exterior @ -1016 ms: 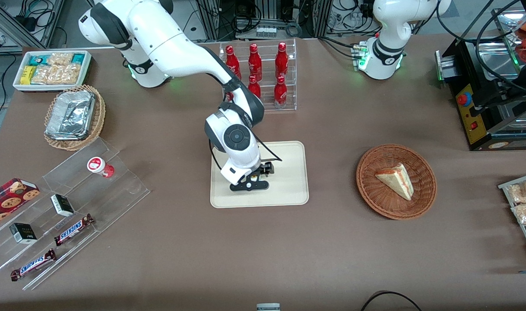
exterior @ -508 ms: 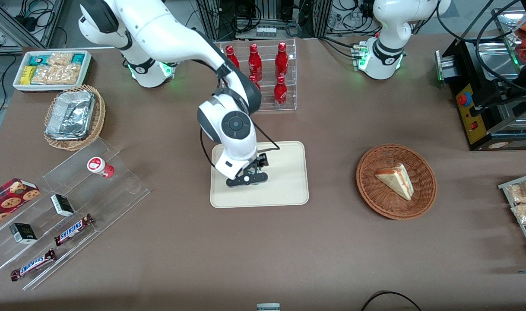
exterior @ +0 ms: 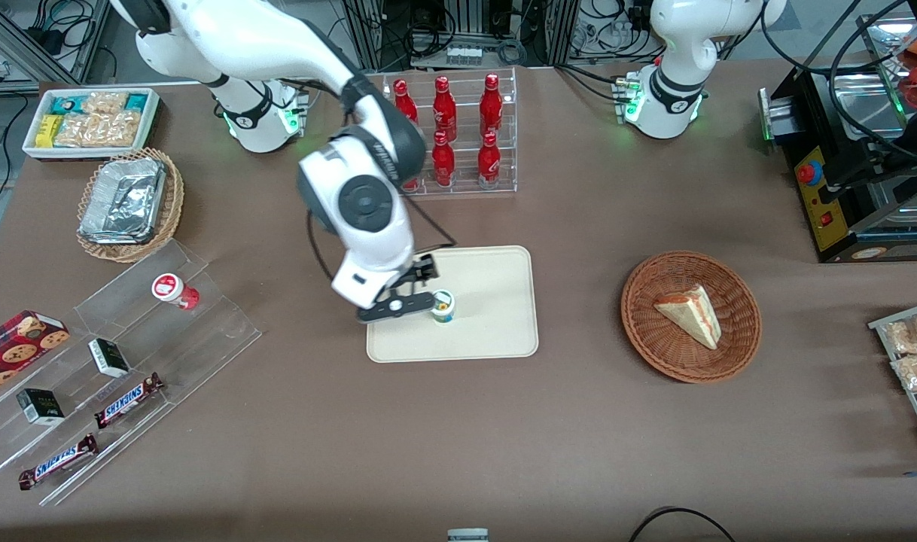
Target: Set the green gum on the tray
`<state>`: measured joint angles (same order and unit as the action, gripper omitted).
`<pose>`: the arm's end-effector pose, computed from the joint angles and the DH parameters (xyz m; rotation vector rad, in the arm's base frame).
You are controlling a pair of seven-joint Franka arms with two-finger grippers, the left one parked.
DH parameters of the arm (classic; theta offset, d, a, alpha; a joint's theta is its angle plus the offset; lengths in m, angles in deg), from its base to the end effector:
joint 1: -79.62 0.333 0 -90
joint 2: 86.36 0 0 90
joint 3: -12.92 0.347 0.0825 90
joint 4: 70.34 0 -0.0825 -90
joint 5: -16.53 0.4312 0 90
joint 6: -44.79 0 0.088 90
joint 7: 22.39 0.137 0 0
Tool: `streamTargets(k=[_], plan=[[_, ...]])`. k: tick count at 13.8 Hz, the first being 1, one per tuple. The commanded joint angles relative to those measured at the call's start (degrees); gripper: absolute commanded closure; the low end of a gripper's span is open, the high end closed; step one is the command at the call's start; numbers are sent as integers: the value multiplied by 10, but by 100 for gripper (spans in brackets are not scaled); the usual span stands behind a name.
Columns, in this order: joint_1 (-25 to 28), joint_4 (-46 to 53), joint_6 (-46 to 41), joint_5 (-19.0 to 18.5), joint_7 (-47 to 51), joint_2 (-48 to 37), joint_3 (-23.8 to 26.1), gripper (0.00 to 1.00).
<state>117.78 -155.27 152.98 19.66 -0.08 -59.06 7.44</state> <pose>0.6153 0.4129 0.3751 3.1034 0.2664 -0.0994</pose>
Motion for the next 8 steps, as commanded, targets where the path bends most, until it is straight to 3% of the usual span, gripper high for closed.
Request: streamTargets(k=[1, 6, 8], plan=[[-32, -26, -17, 19, -34, -39, 2, 0], [-132, -78, -17, 21, -57, -108, 16, 0], [-210, -98, -17, 21, -58, -130, 62, 0]])
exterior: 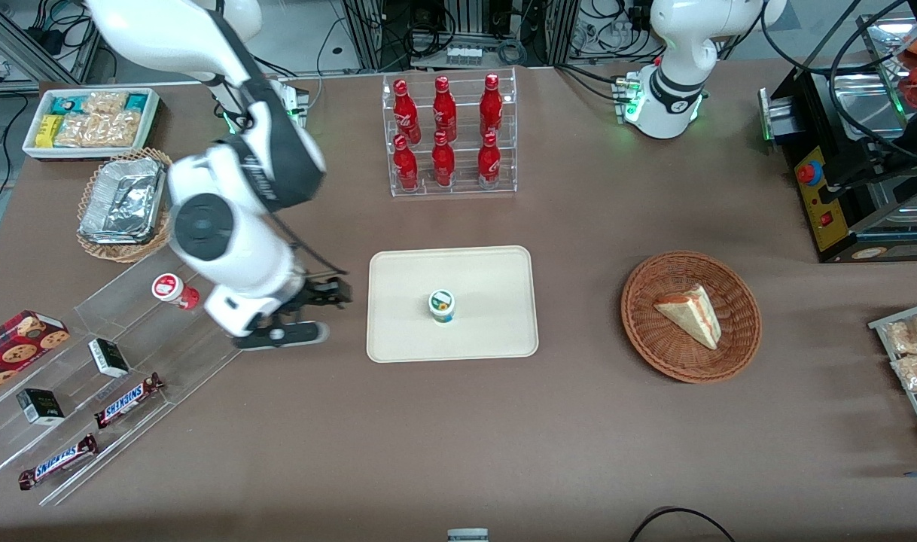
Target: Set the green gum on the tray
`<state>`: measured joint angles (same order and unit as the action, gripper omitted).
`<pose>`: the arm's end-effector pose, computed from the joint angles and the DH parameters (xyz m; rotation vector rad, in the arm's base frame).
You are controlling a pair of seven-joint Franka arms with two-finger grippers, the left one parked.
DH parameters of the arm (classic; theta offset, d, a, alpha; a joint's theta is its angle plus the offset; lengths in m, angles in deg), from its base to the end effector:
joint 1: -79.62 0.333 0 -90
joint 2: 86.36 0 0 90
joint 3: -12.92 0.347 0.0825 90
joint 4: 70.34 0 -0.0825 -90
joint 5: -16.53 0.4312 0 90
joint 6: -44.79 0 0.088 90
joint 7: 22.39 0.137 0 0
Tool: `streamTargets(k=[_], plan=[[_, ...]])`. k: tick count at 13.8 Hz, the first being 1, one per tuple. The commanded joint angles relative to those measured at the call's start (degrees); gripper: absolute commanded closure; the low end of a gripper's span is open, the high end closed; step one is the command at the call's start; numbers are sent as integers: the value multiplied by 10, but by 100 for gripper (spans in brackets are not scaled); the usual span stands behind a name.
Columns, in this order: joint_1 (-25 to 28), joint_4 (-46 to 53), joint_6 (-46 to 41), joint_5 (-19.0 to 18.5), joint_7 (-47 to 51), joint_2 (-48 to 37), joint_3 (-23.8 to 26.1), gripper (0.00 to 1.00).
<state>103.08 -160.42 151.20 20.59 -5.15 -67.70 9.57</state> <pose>0.6593 0.2538 0.4350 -3.1067 -0.0488 0.0832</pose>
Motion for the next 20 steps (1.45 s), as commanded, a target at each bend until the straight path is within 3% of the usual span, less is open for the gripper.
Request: streamTargets(k=[1, 6, 11, 20], plan=[[-84, -60, 1, 11, -17, -57, 47, 0], [-182, -125, -1, 10, -129, -131, 49, 0], [-276, -129, -65, 10, -224, -177, 49, 0], [-275, -105, -195, -13, -215, -219, 33, 0]])
